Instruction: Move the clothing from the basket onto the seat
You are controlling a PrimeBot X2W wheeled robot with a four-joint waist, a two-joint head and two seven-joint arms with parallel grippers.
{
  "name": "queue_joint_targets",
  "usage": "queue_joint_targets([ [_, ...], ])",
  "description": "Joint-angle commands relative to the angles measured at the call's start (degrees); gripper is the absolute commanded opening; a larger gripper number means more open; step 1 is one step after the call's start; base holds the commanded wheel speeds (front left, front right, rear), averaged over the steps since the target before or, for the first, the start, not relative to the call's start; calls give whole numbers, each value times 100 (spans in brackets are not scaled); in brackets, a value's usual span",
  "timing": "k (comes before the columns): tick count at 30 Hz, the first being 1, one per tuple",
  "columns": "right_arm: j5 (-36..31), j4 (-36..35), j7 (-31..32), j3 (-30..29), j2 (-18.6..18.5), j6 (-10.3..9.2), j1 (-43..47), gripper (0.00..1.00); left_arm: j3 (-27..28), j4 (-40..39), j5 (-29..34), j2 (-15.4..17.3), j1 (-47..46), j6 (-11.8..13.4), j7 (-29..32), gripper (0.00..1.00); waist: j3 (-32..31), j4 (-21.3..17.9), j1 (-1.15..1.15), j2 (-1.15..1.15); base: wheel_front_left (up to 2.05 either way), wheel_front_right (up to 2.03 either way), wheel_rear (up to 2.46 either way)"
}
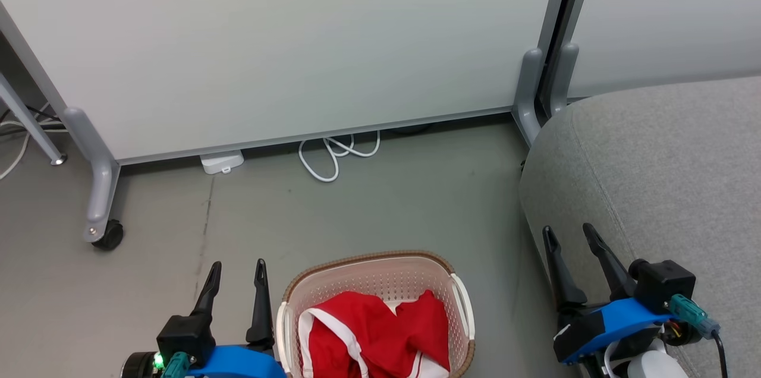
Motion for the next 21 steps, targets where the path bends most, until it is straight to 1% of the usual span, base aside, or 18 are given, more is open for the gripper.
queue_joint_targets([
  [1,28,-50,5,23,-34,12,-1,100,-25,28,-23,15,-67,19,-30,100,97,-30,0,0,0,0,0],
  [5,11,-171,-3,13,-34,9,-160,100,-84,36,-6,12,-234,-15,-30,100,478,-85,0,0,0,0,0],
  [10,38,-320,-52,52,-31,8,-401,100,-136,155,55,22,-551,-62,-30,100,1133,-221,0,0,0,0,0],
  [11,38,-320,-52,52,-31,8,-401,100,-136,155,55,22,-551,-62,-30,100,1133,-221,0,0,0,0,0],
  [12,52,-391,-79,109,-31,8,-549,100,-153,238,73,29,-731,-108,-30,100,1436,-311,0,0,0,0,0],
  [15,100,-427,-121,185,-32,8,-746,100,-211,476,120,37,-1015,-150,-29,100,1852,-455,0,0,0,0,0],
  [16,107,-432,-135,206,-31,8,-818,100,-241,579,131,42,-1127,-161,-18,100,1982,-505,0,0,0,0,0],
  [17,107,-432,-135,206,-31,8,-818,100,-241,579,131,42,-1127,-161,-18,100,1982,-505,0,0,0,0,0],
  [20,157,-467,-197,287,-30,8,-1101,100,-347,1111,215,85,-1676,-222,137,100,2497,-709,0,0,0,0,0],
  [21,157,-467,-197,287,-30,8,-1101,100,-347,1111,215,85,-1676,-222,137,100,2497,-709,0,0,0,0,0],
])
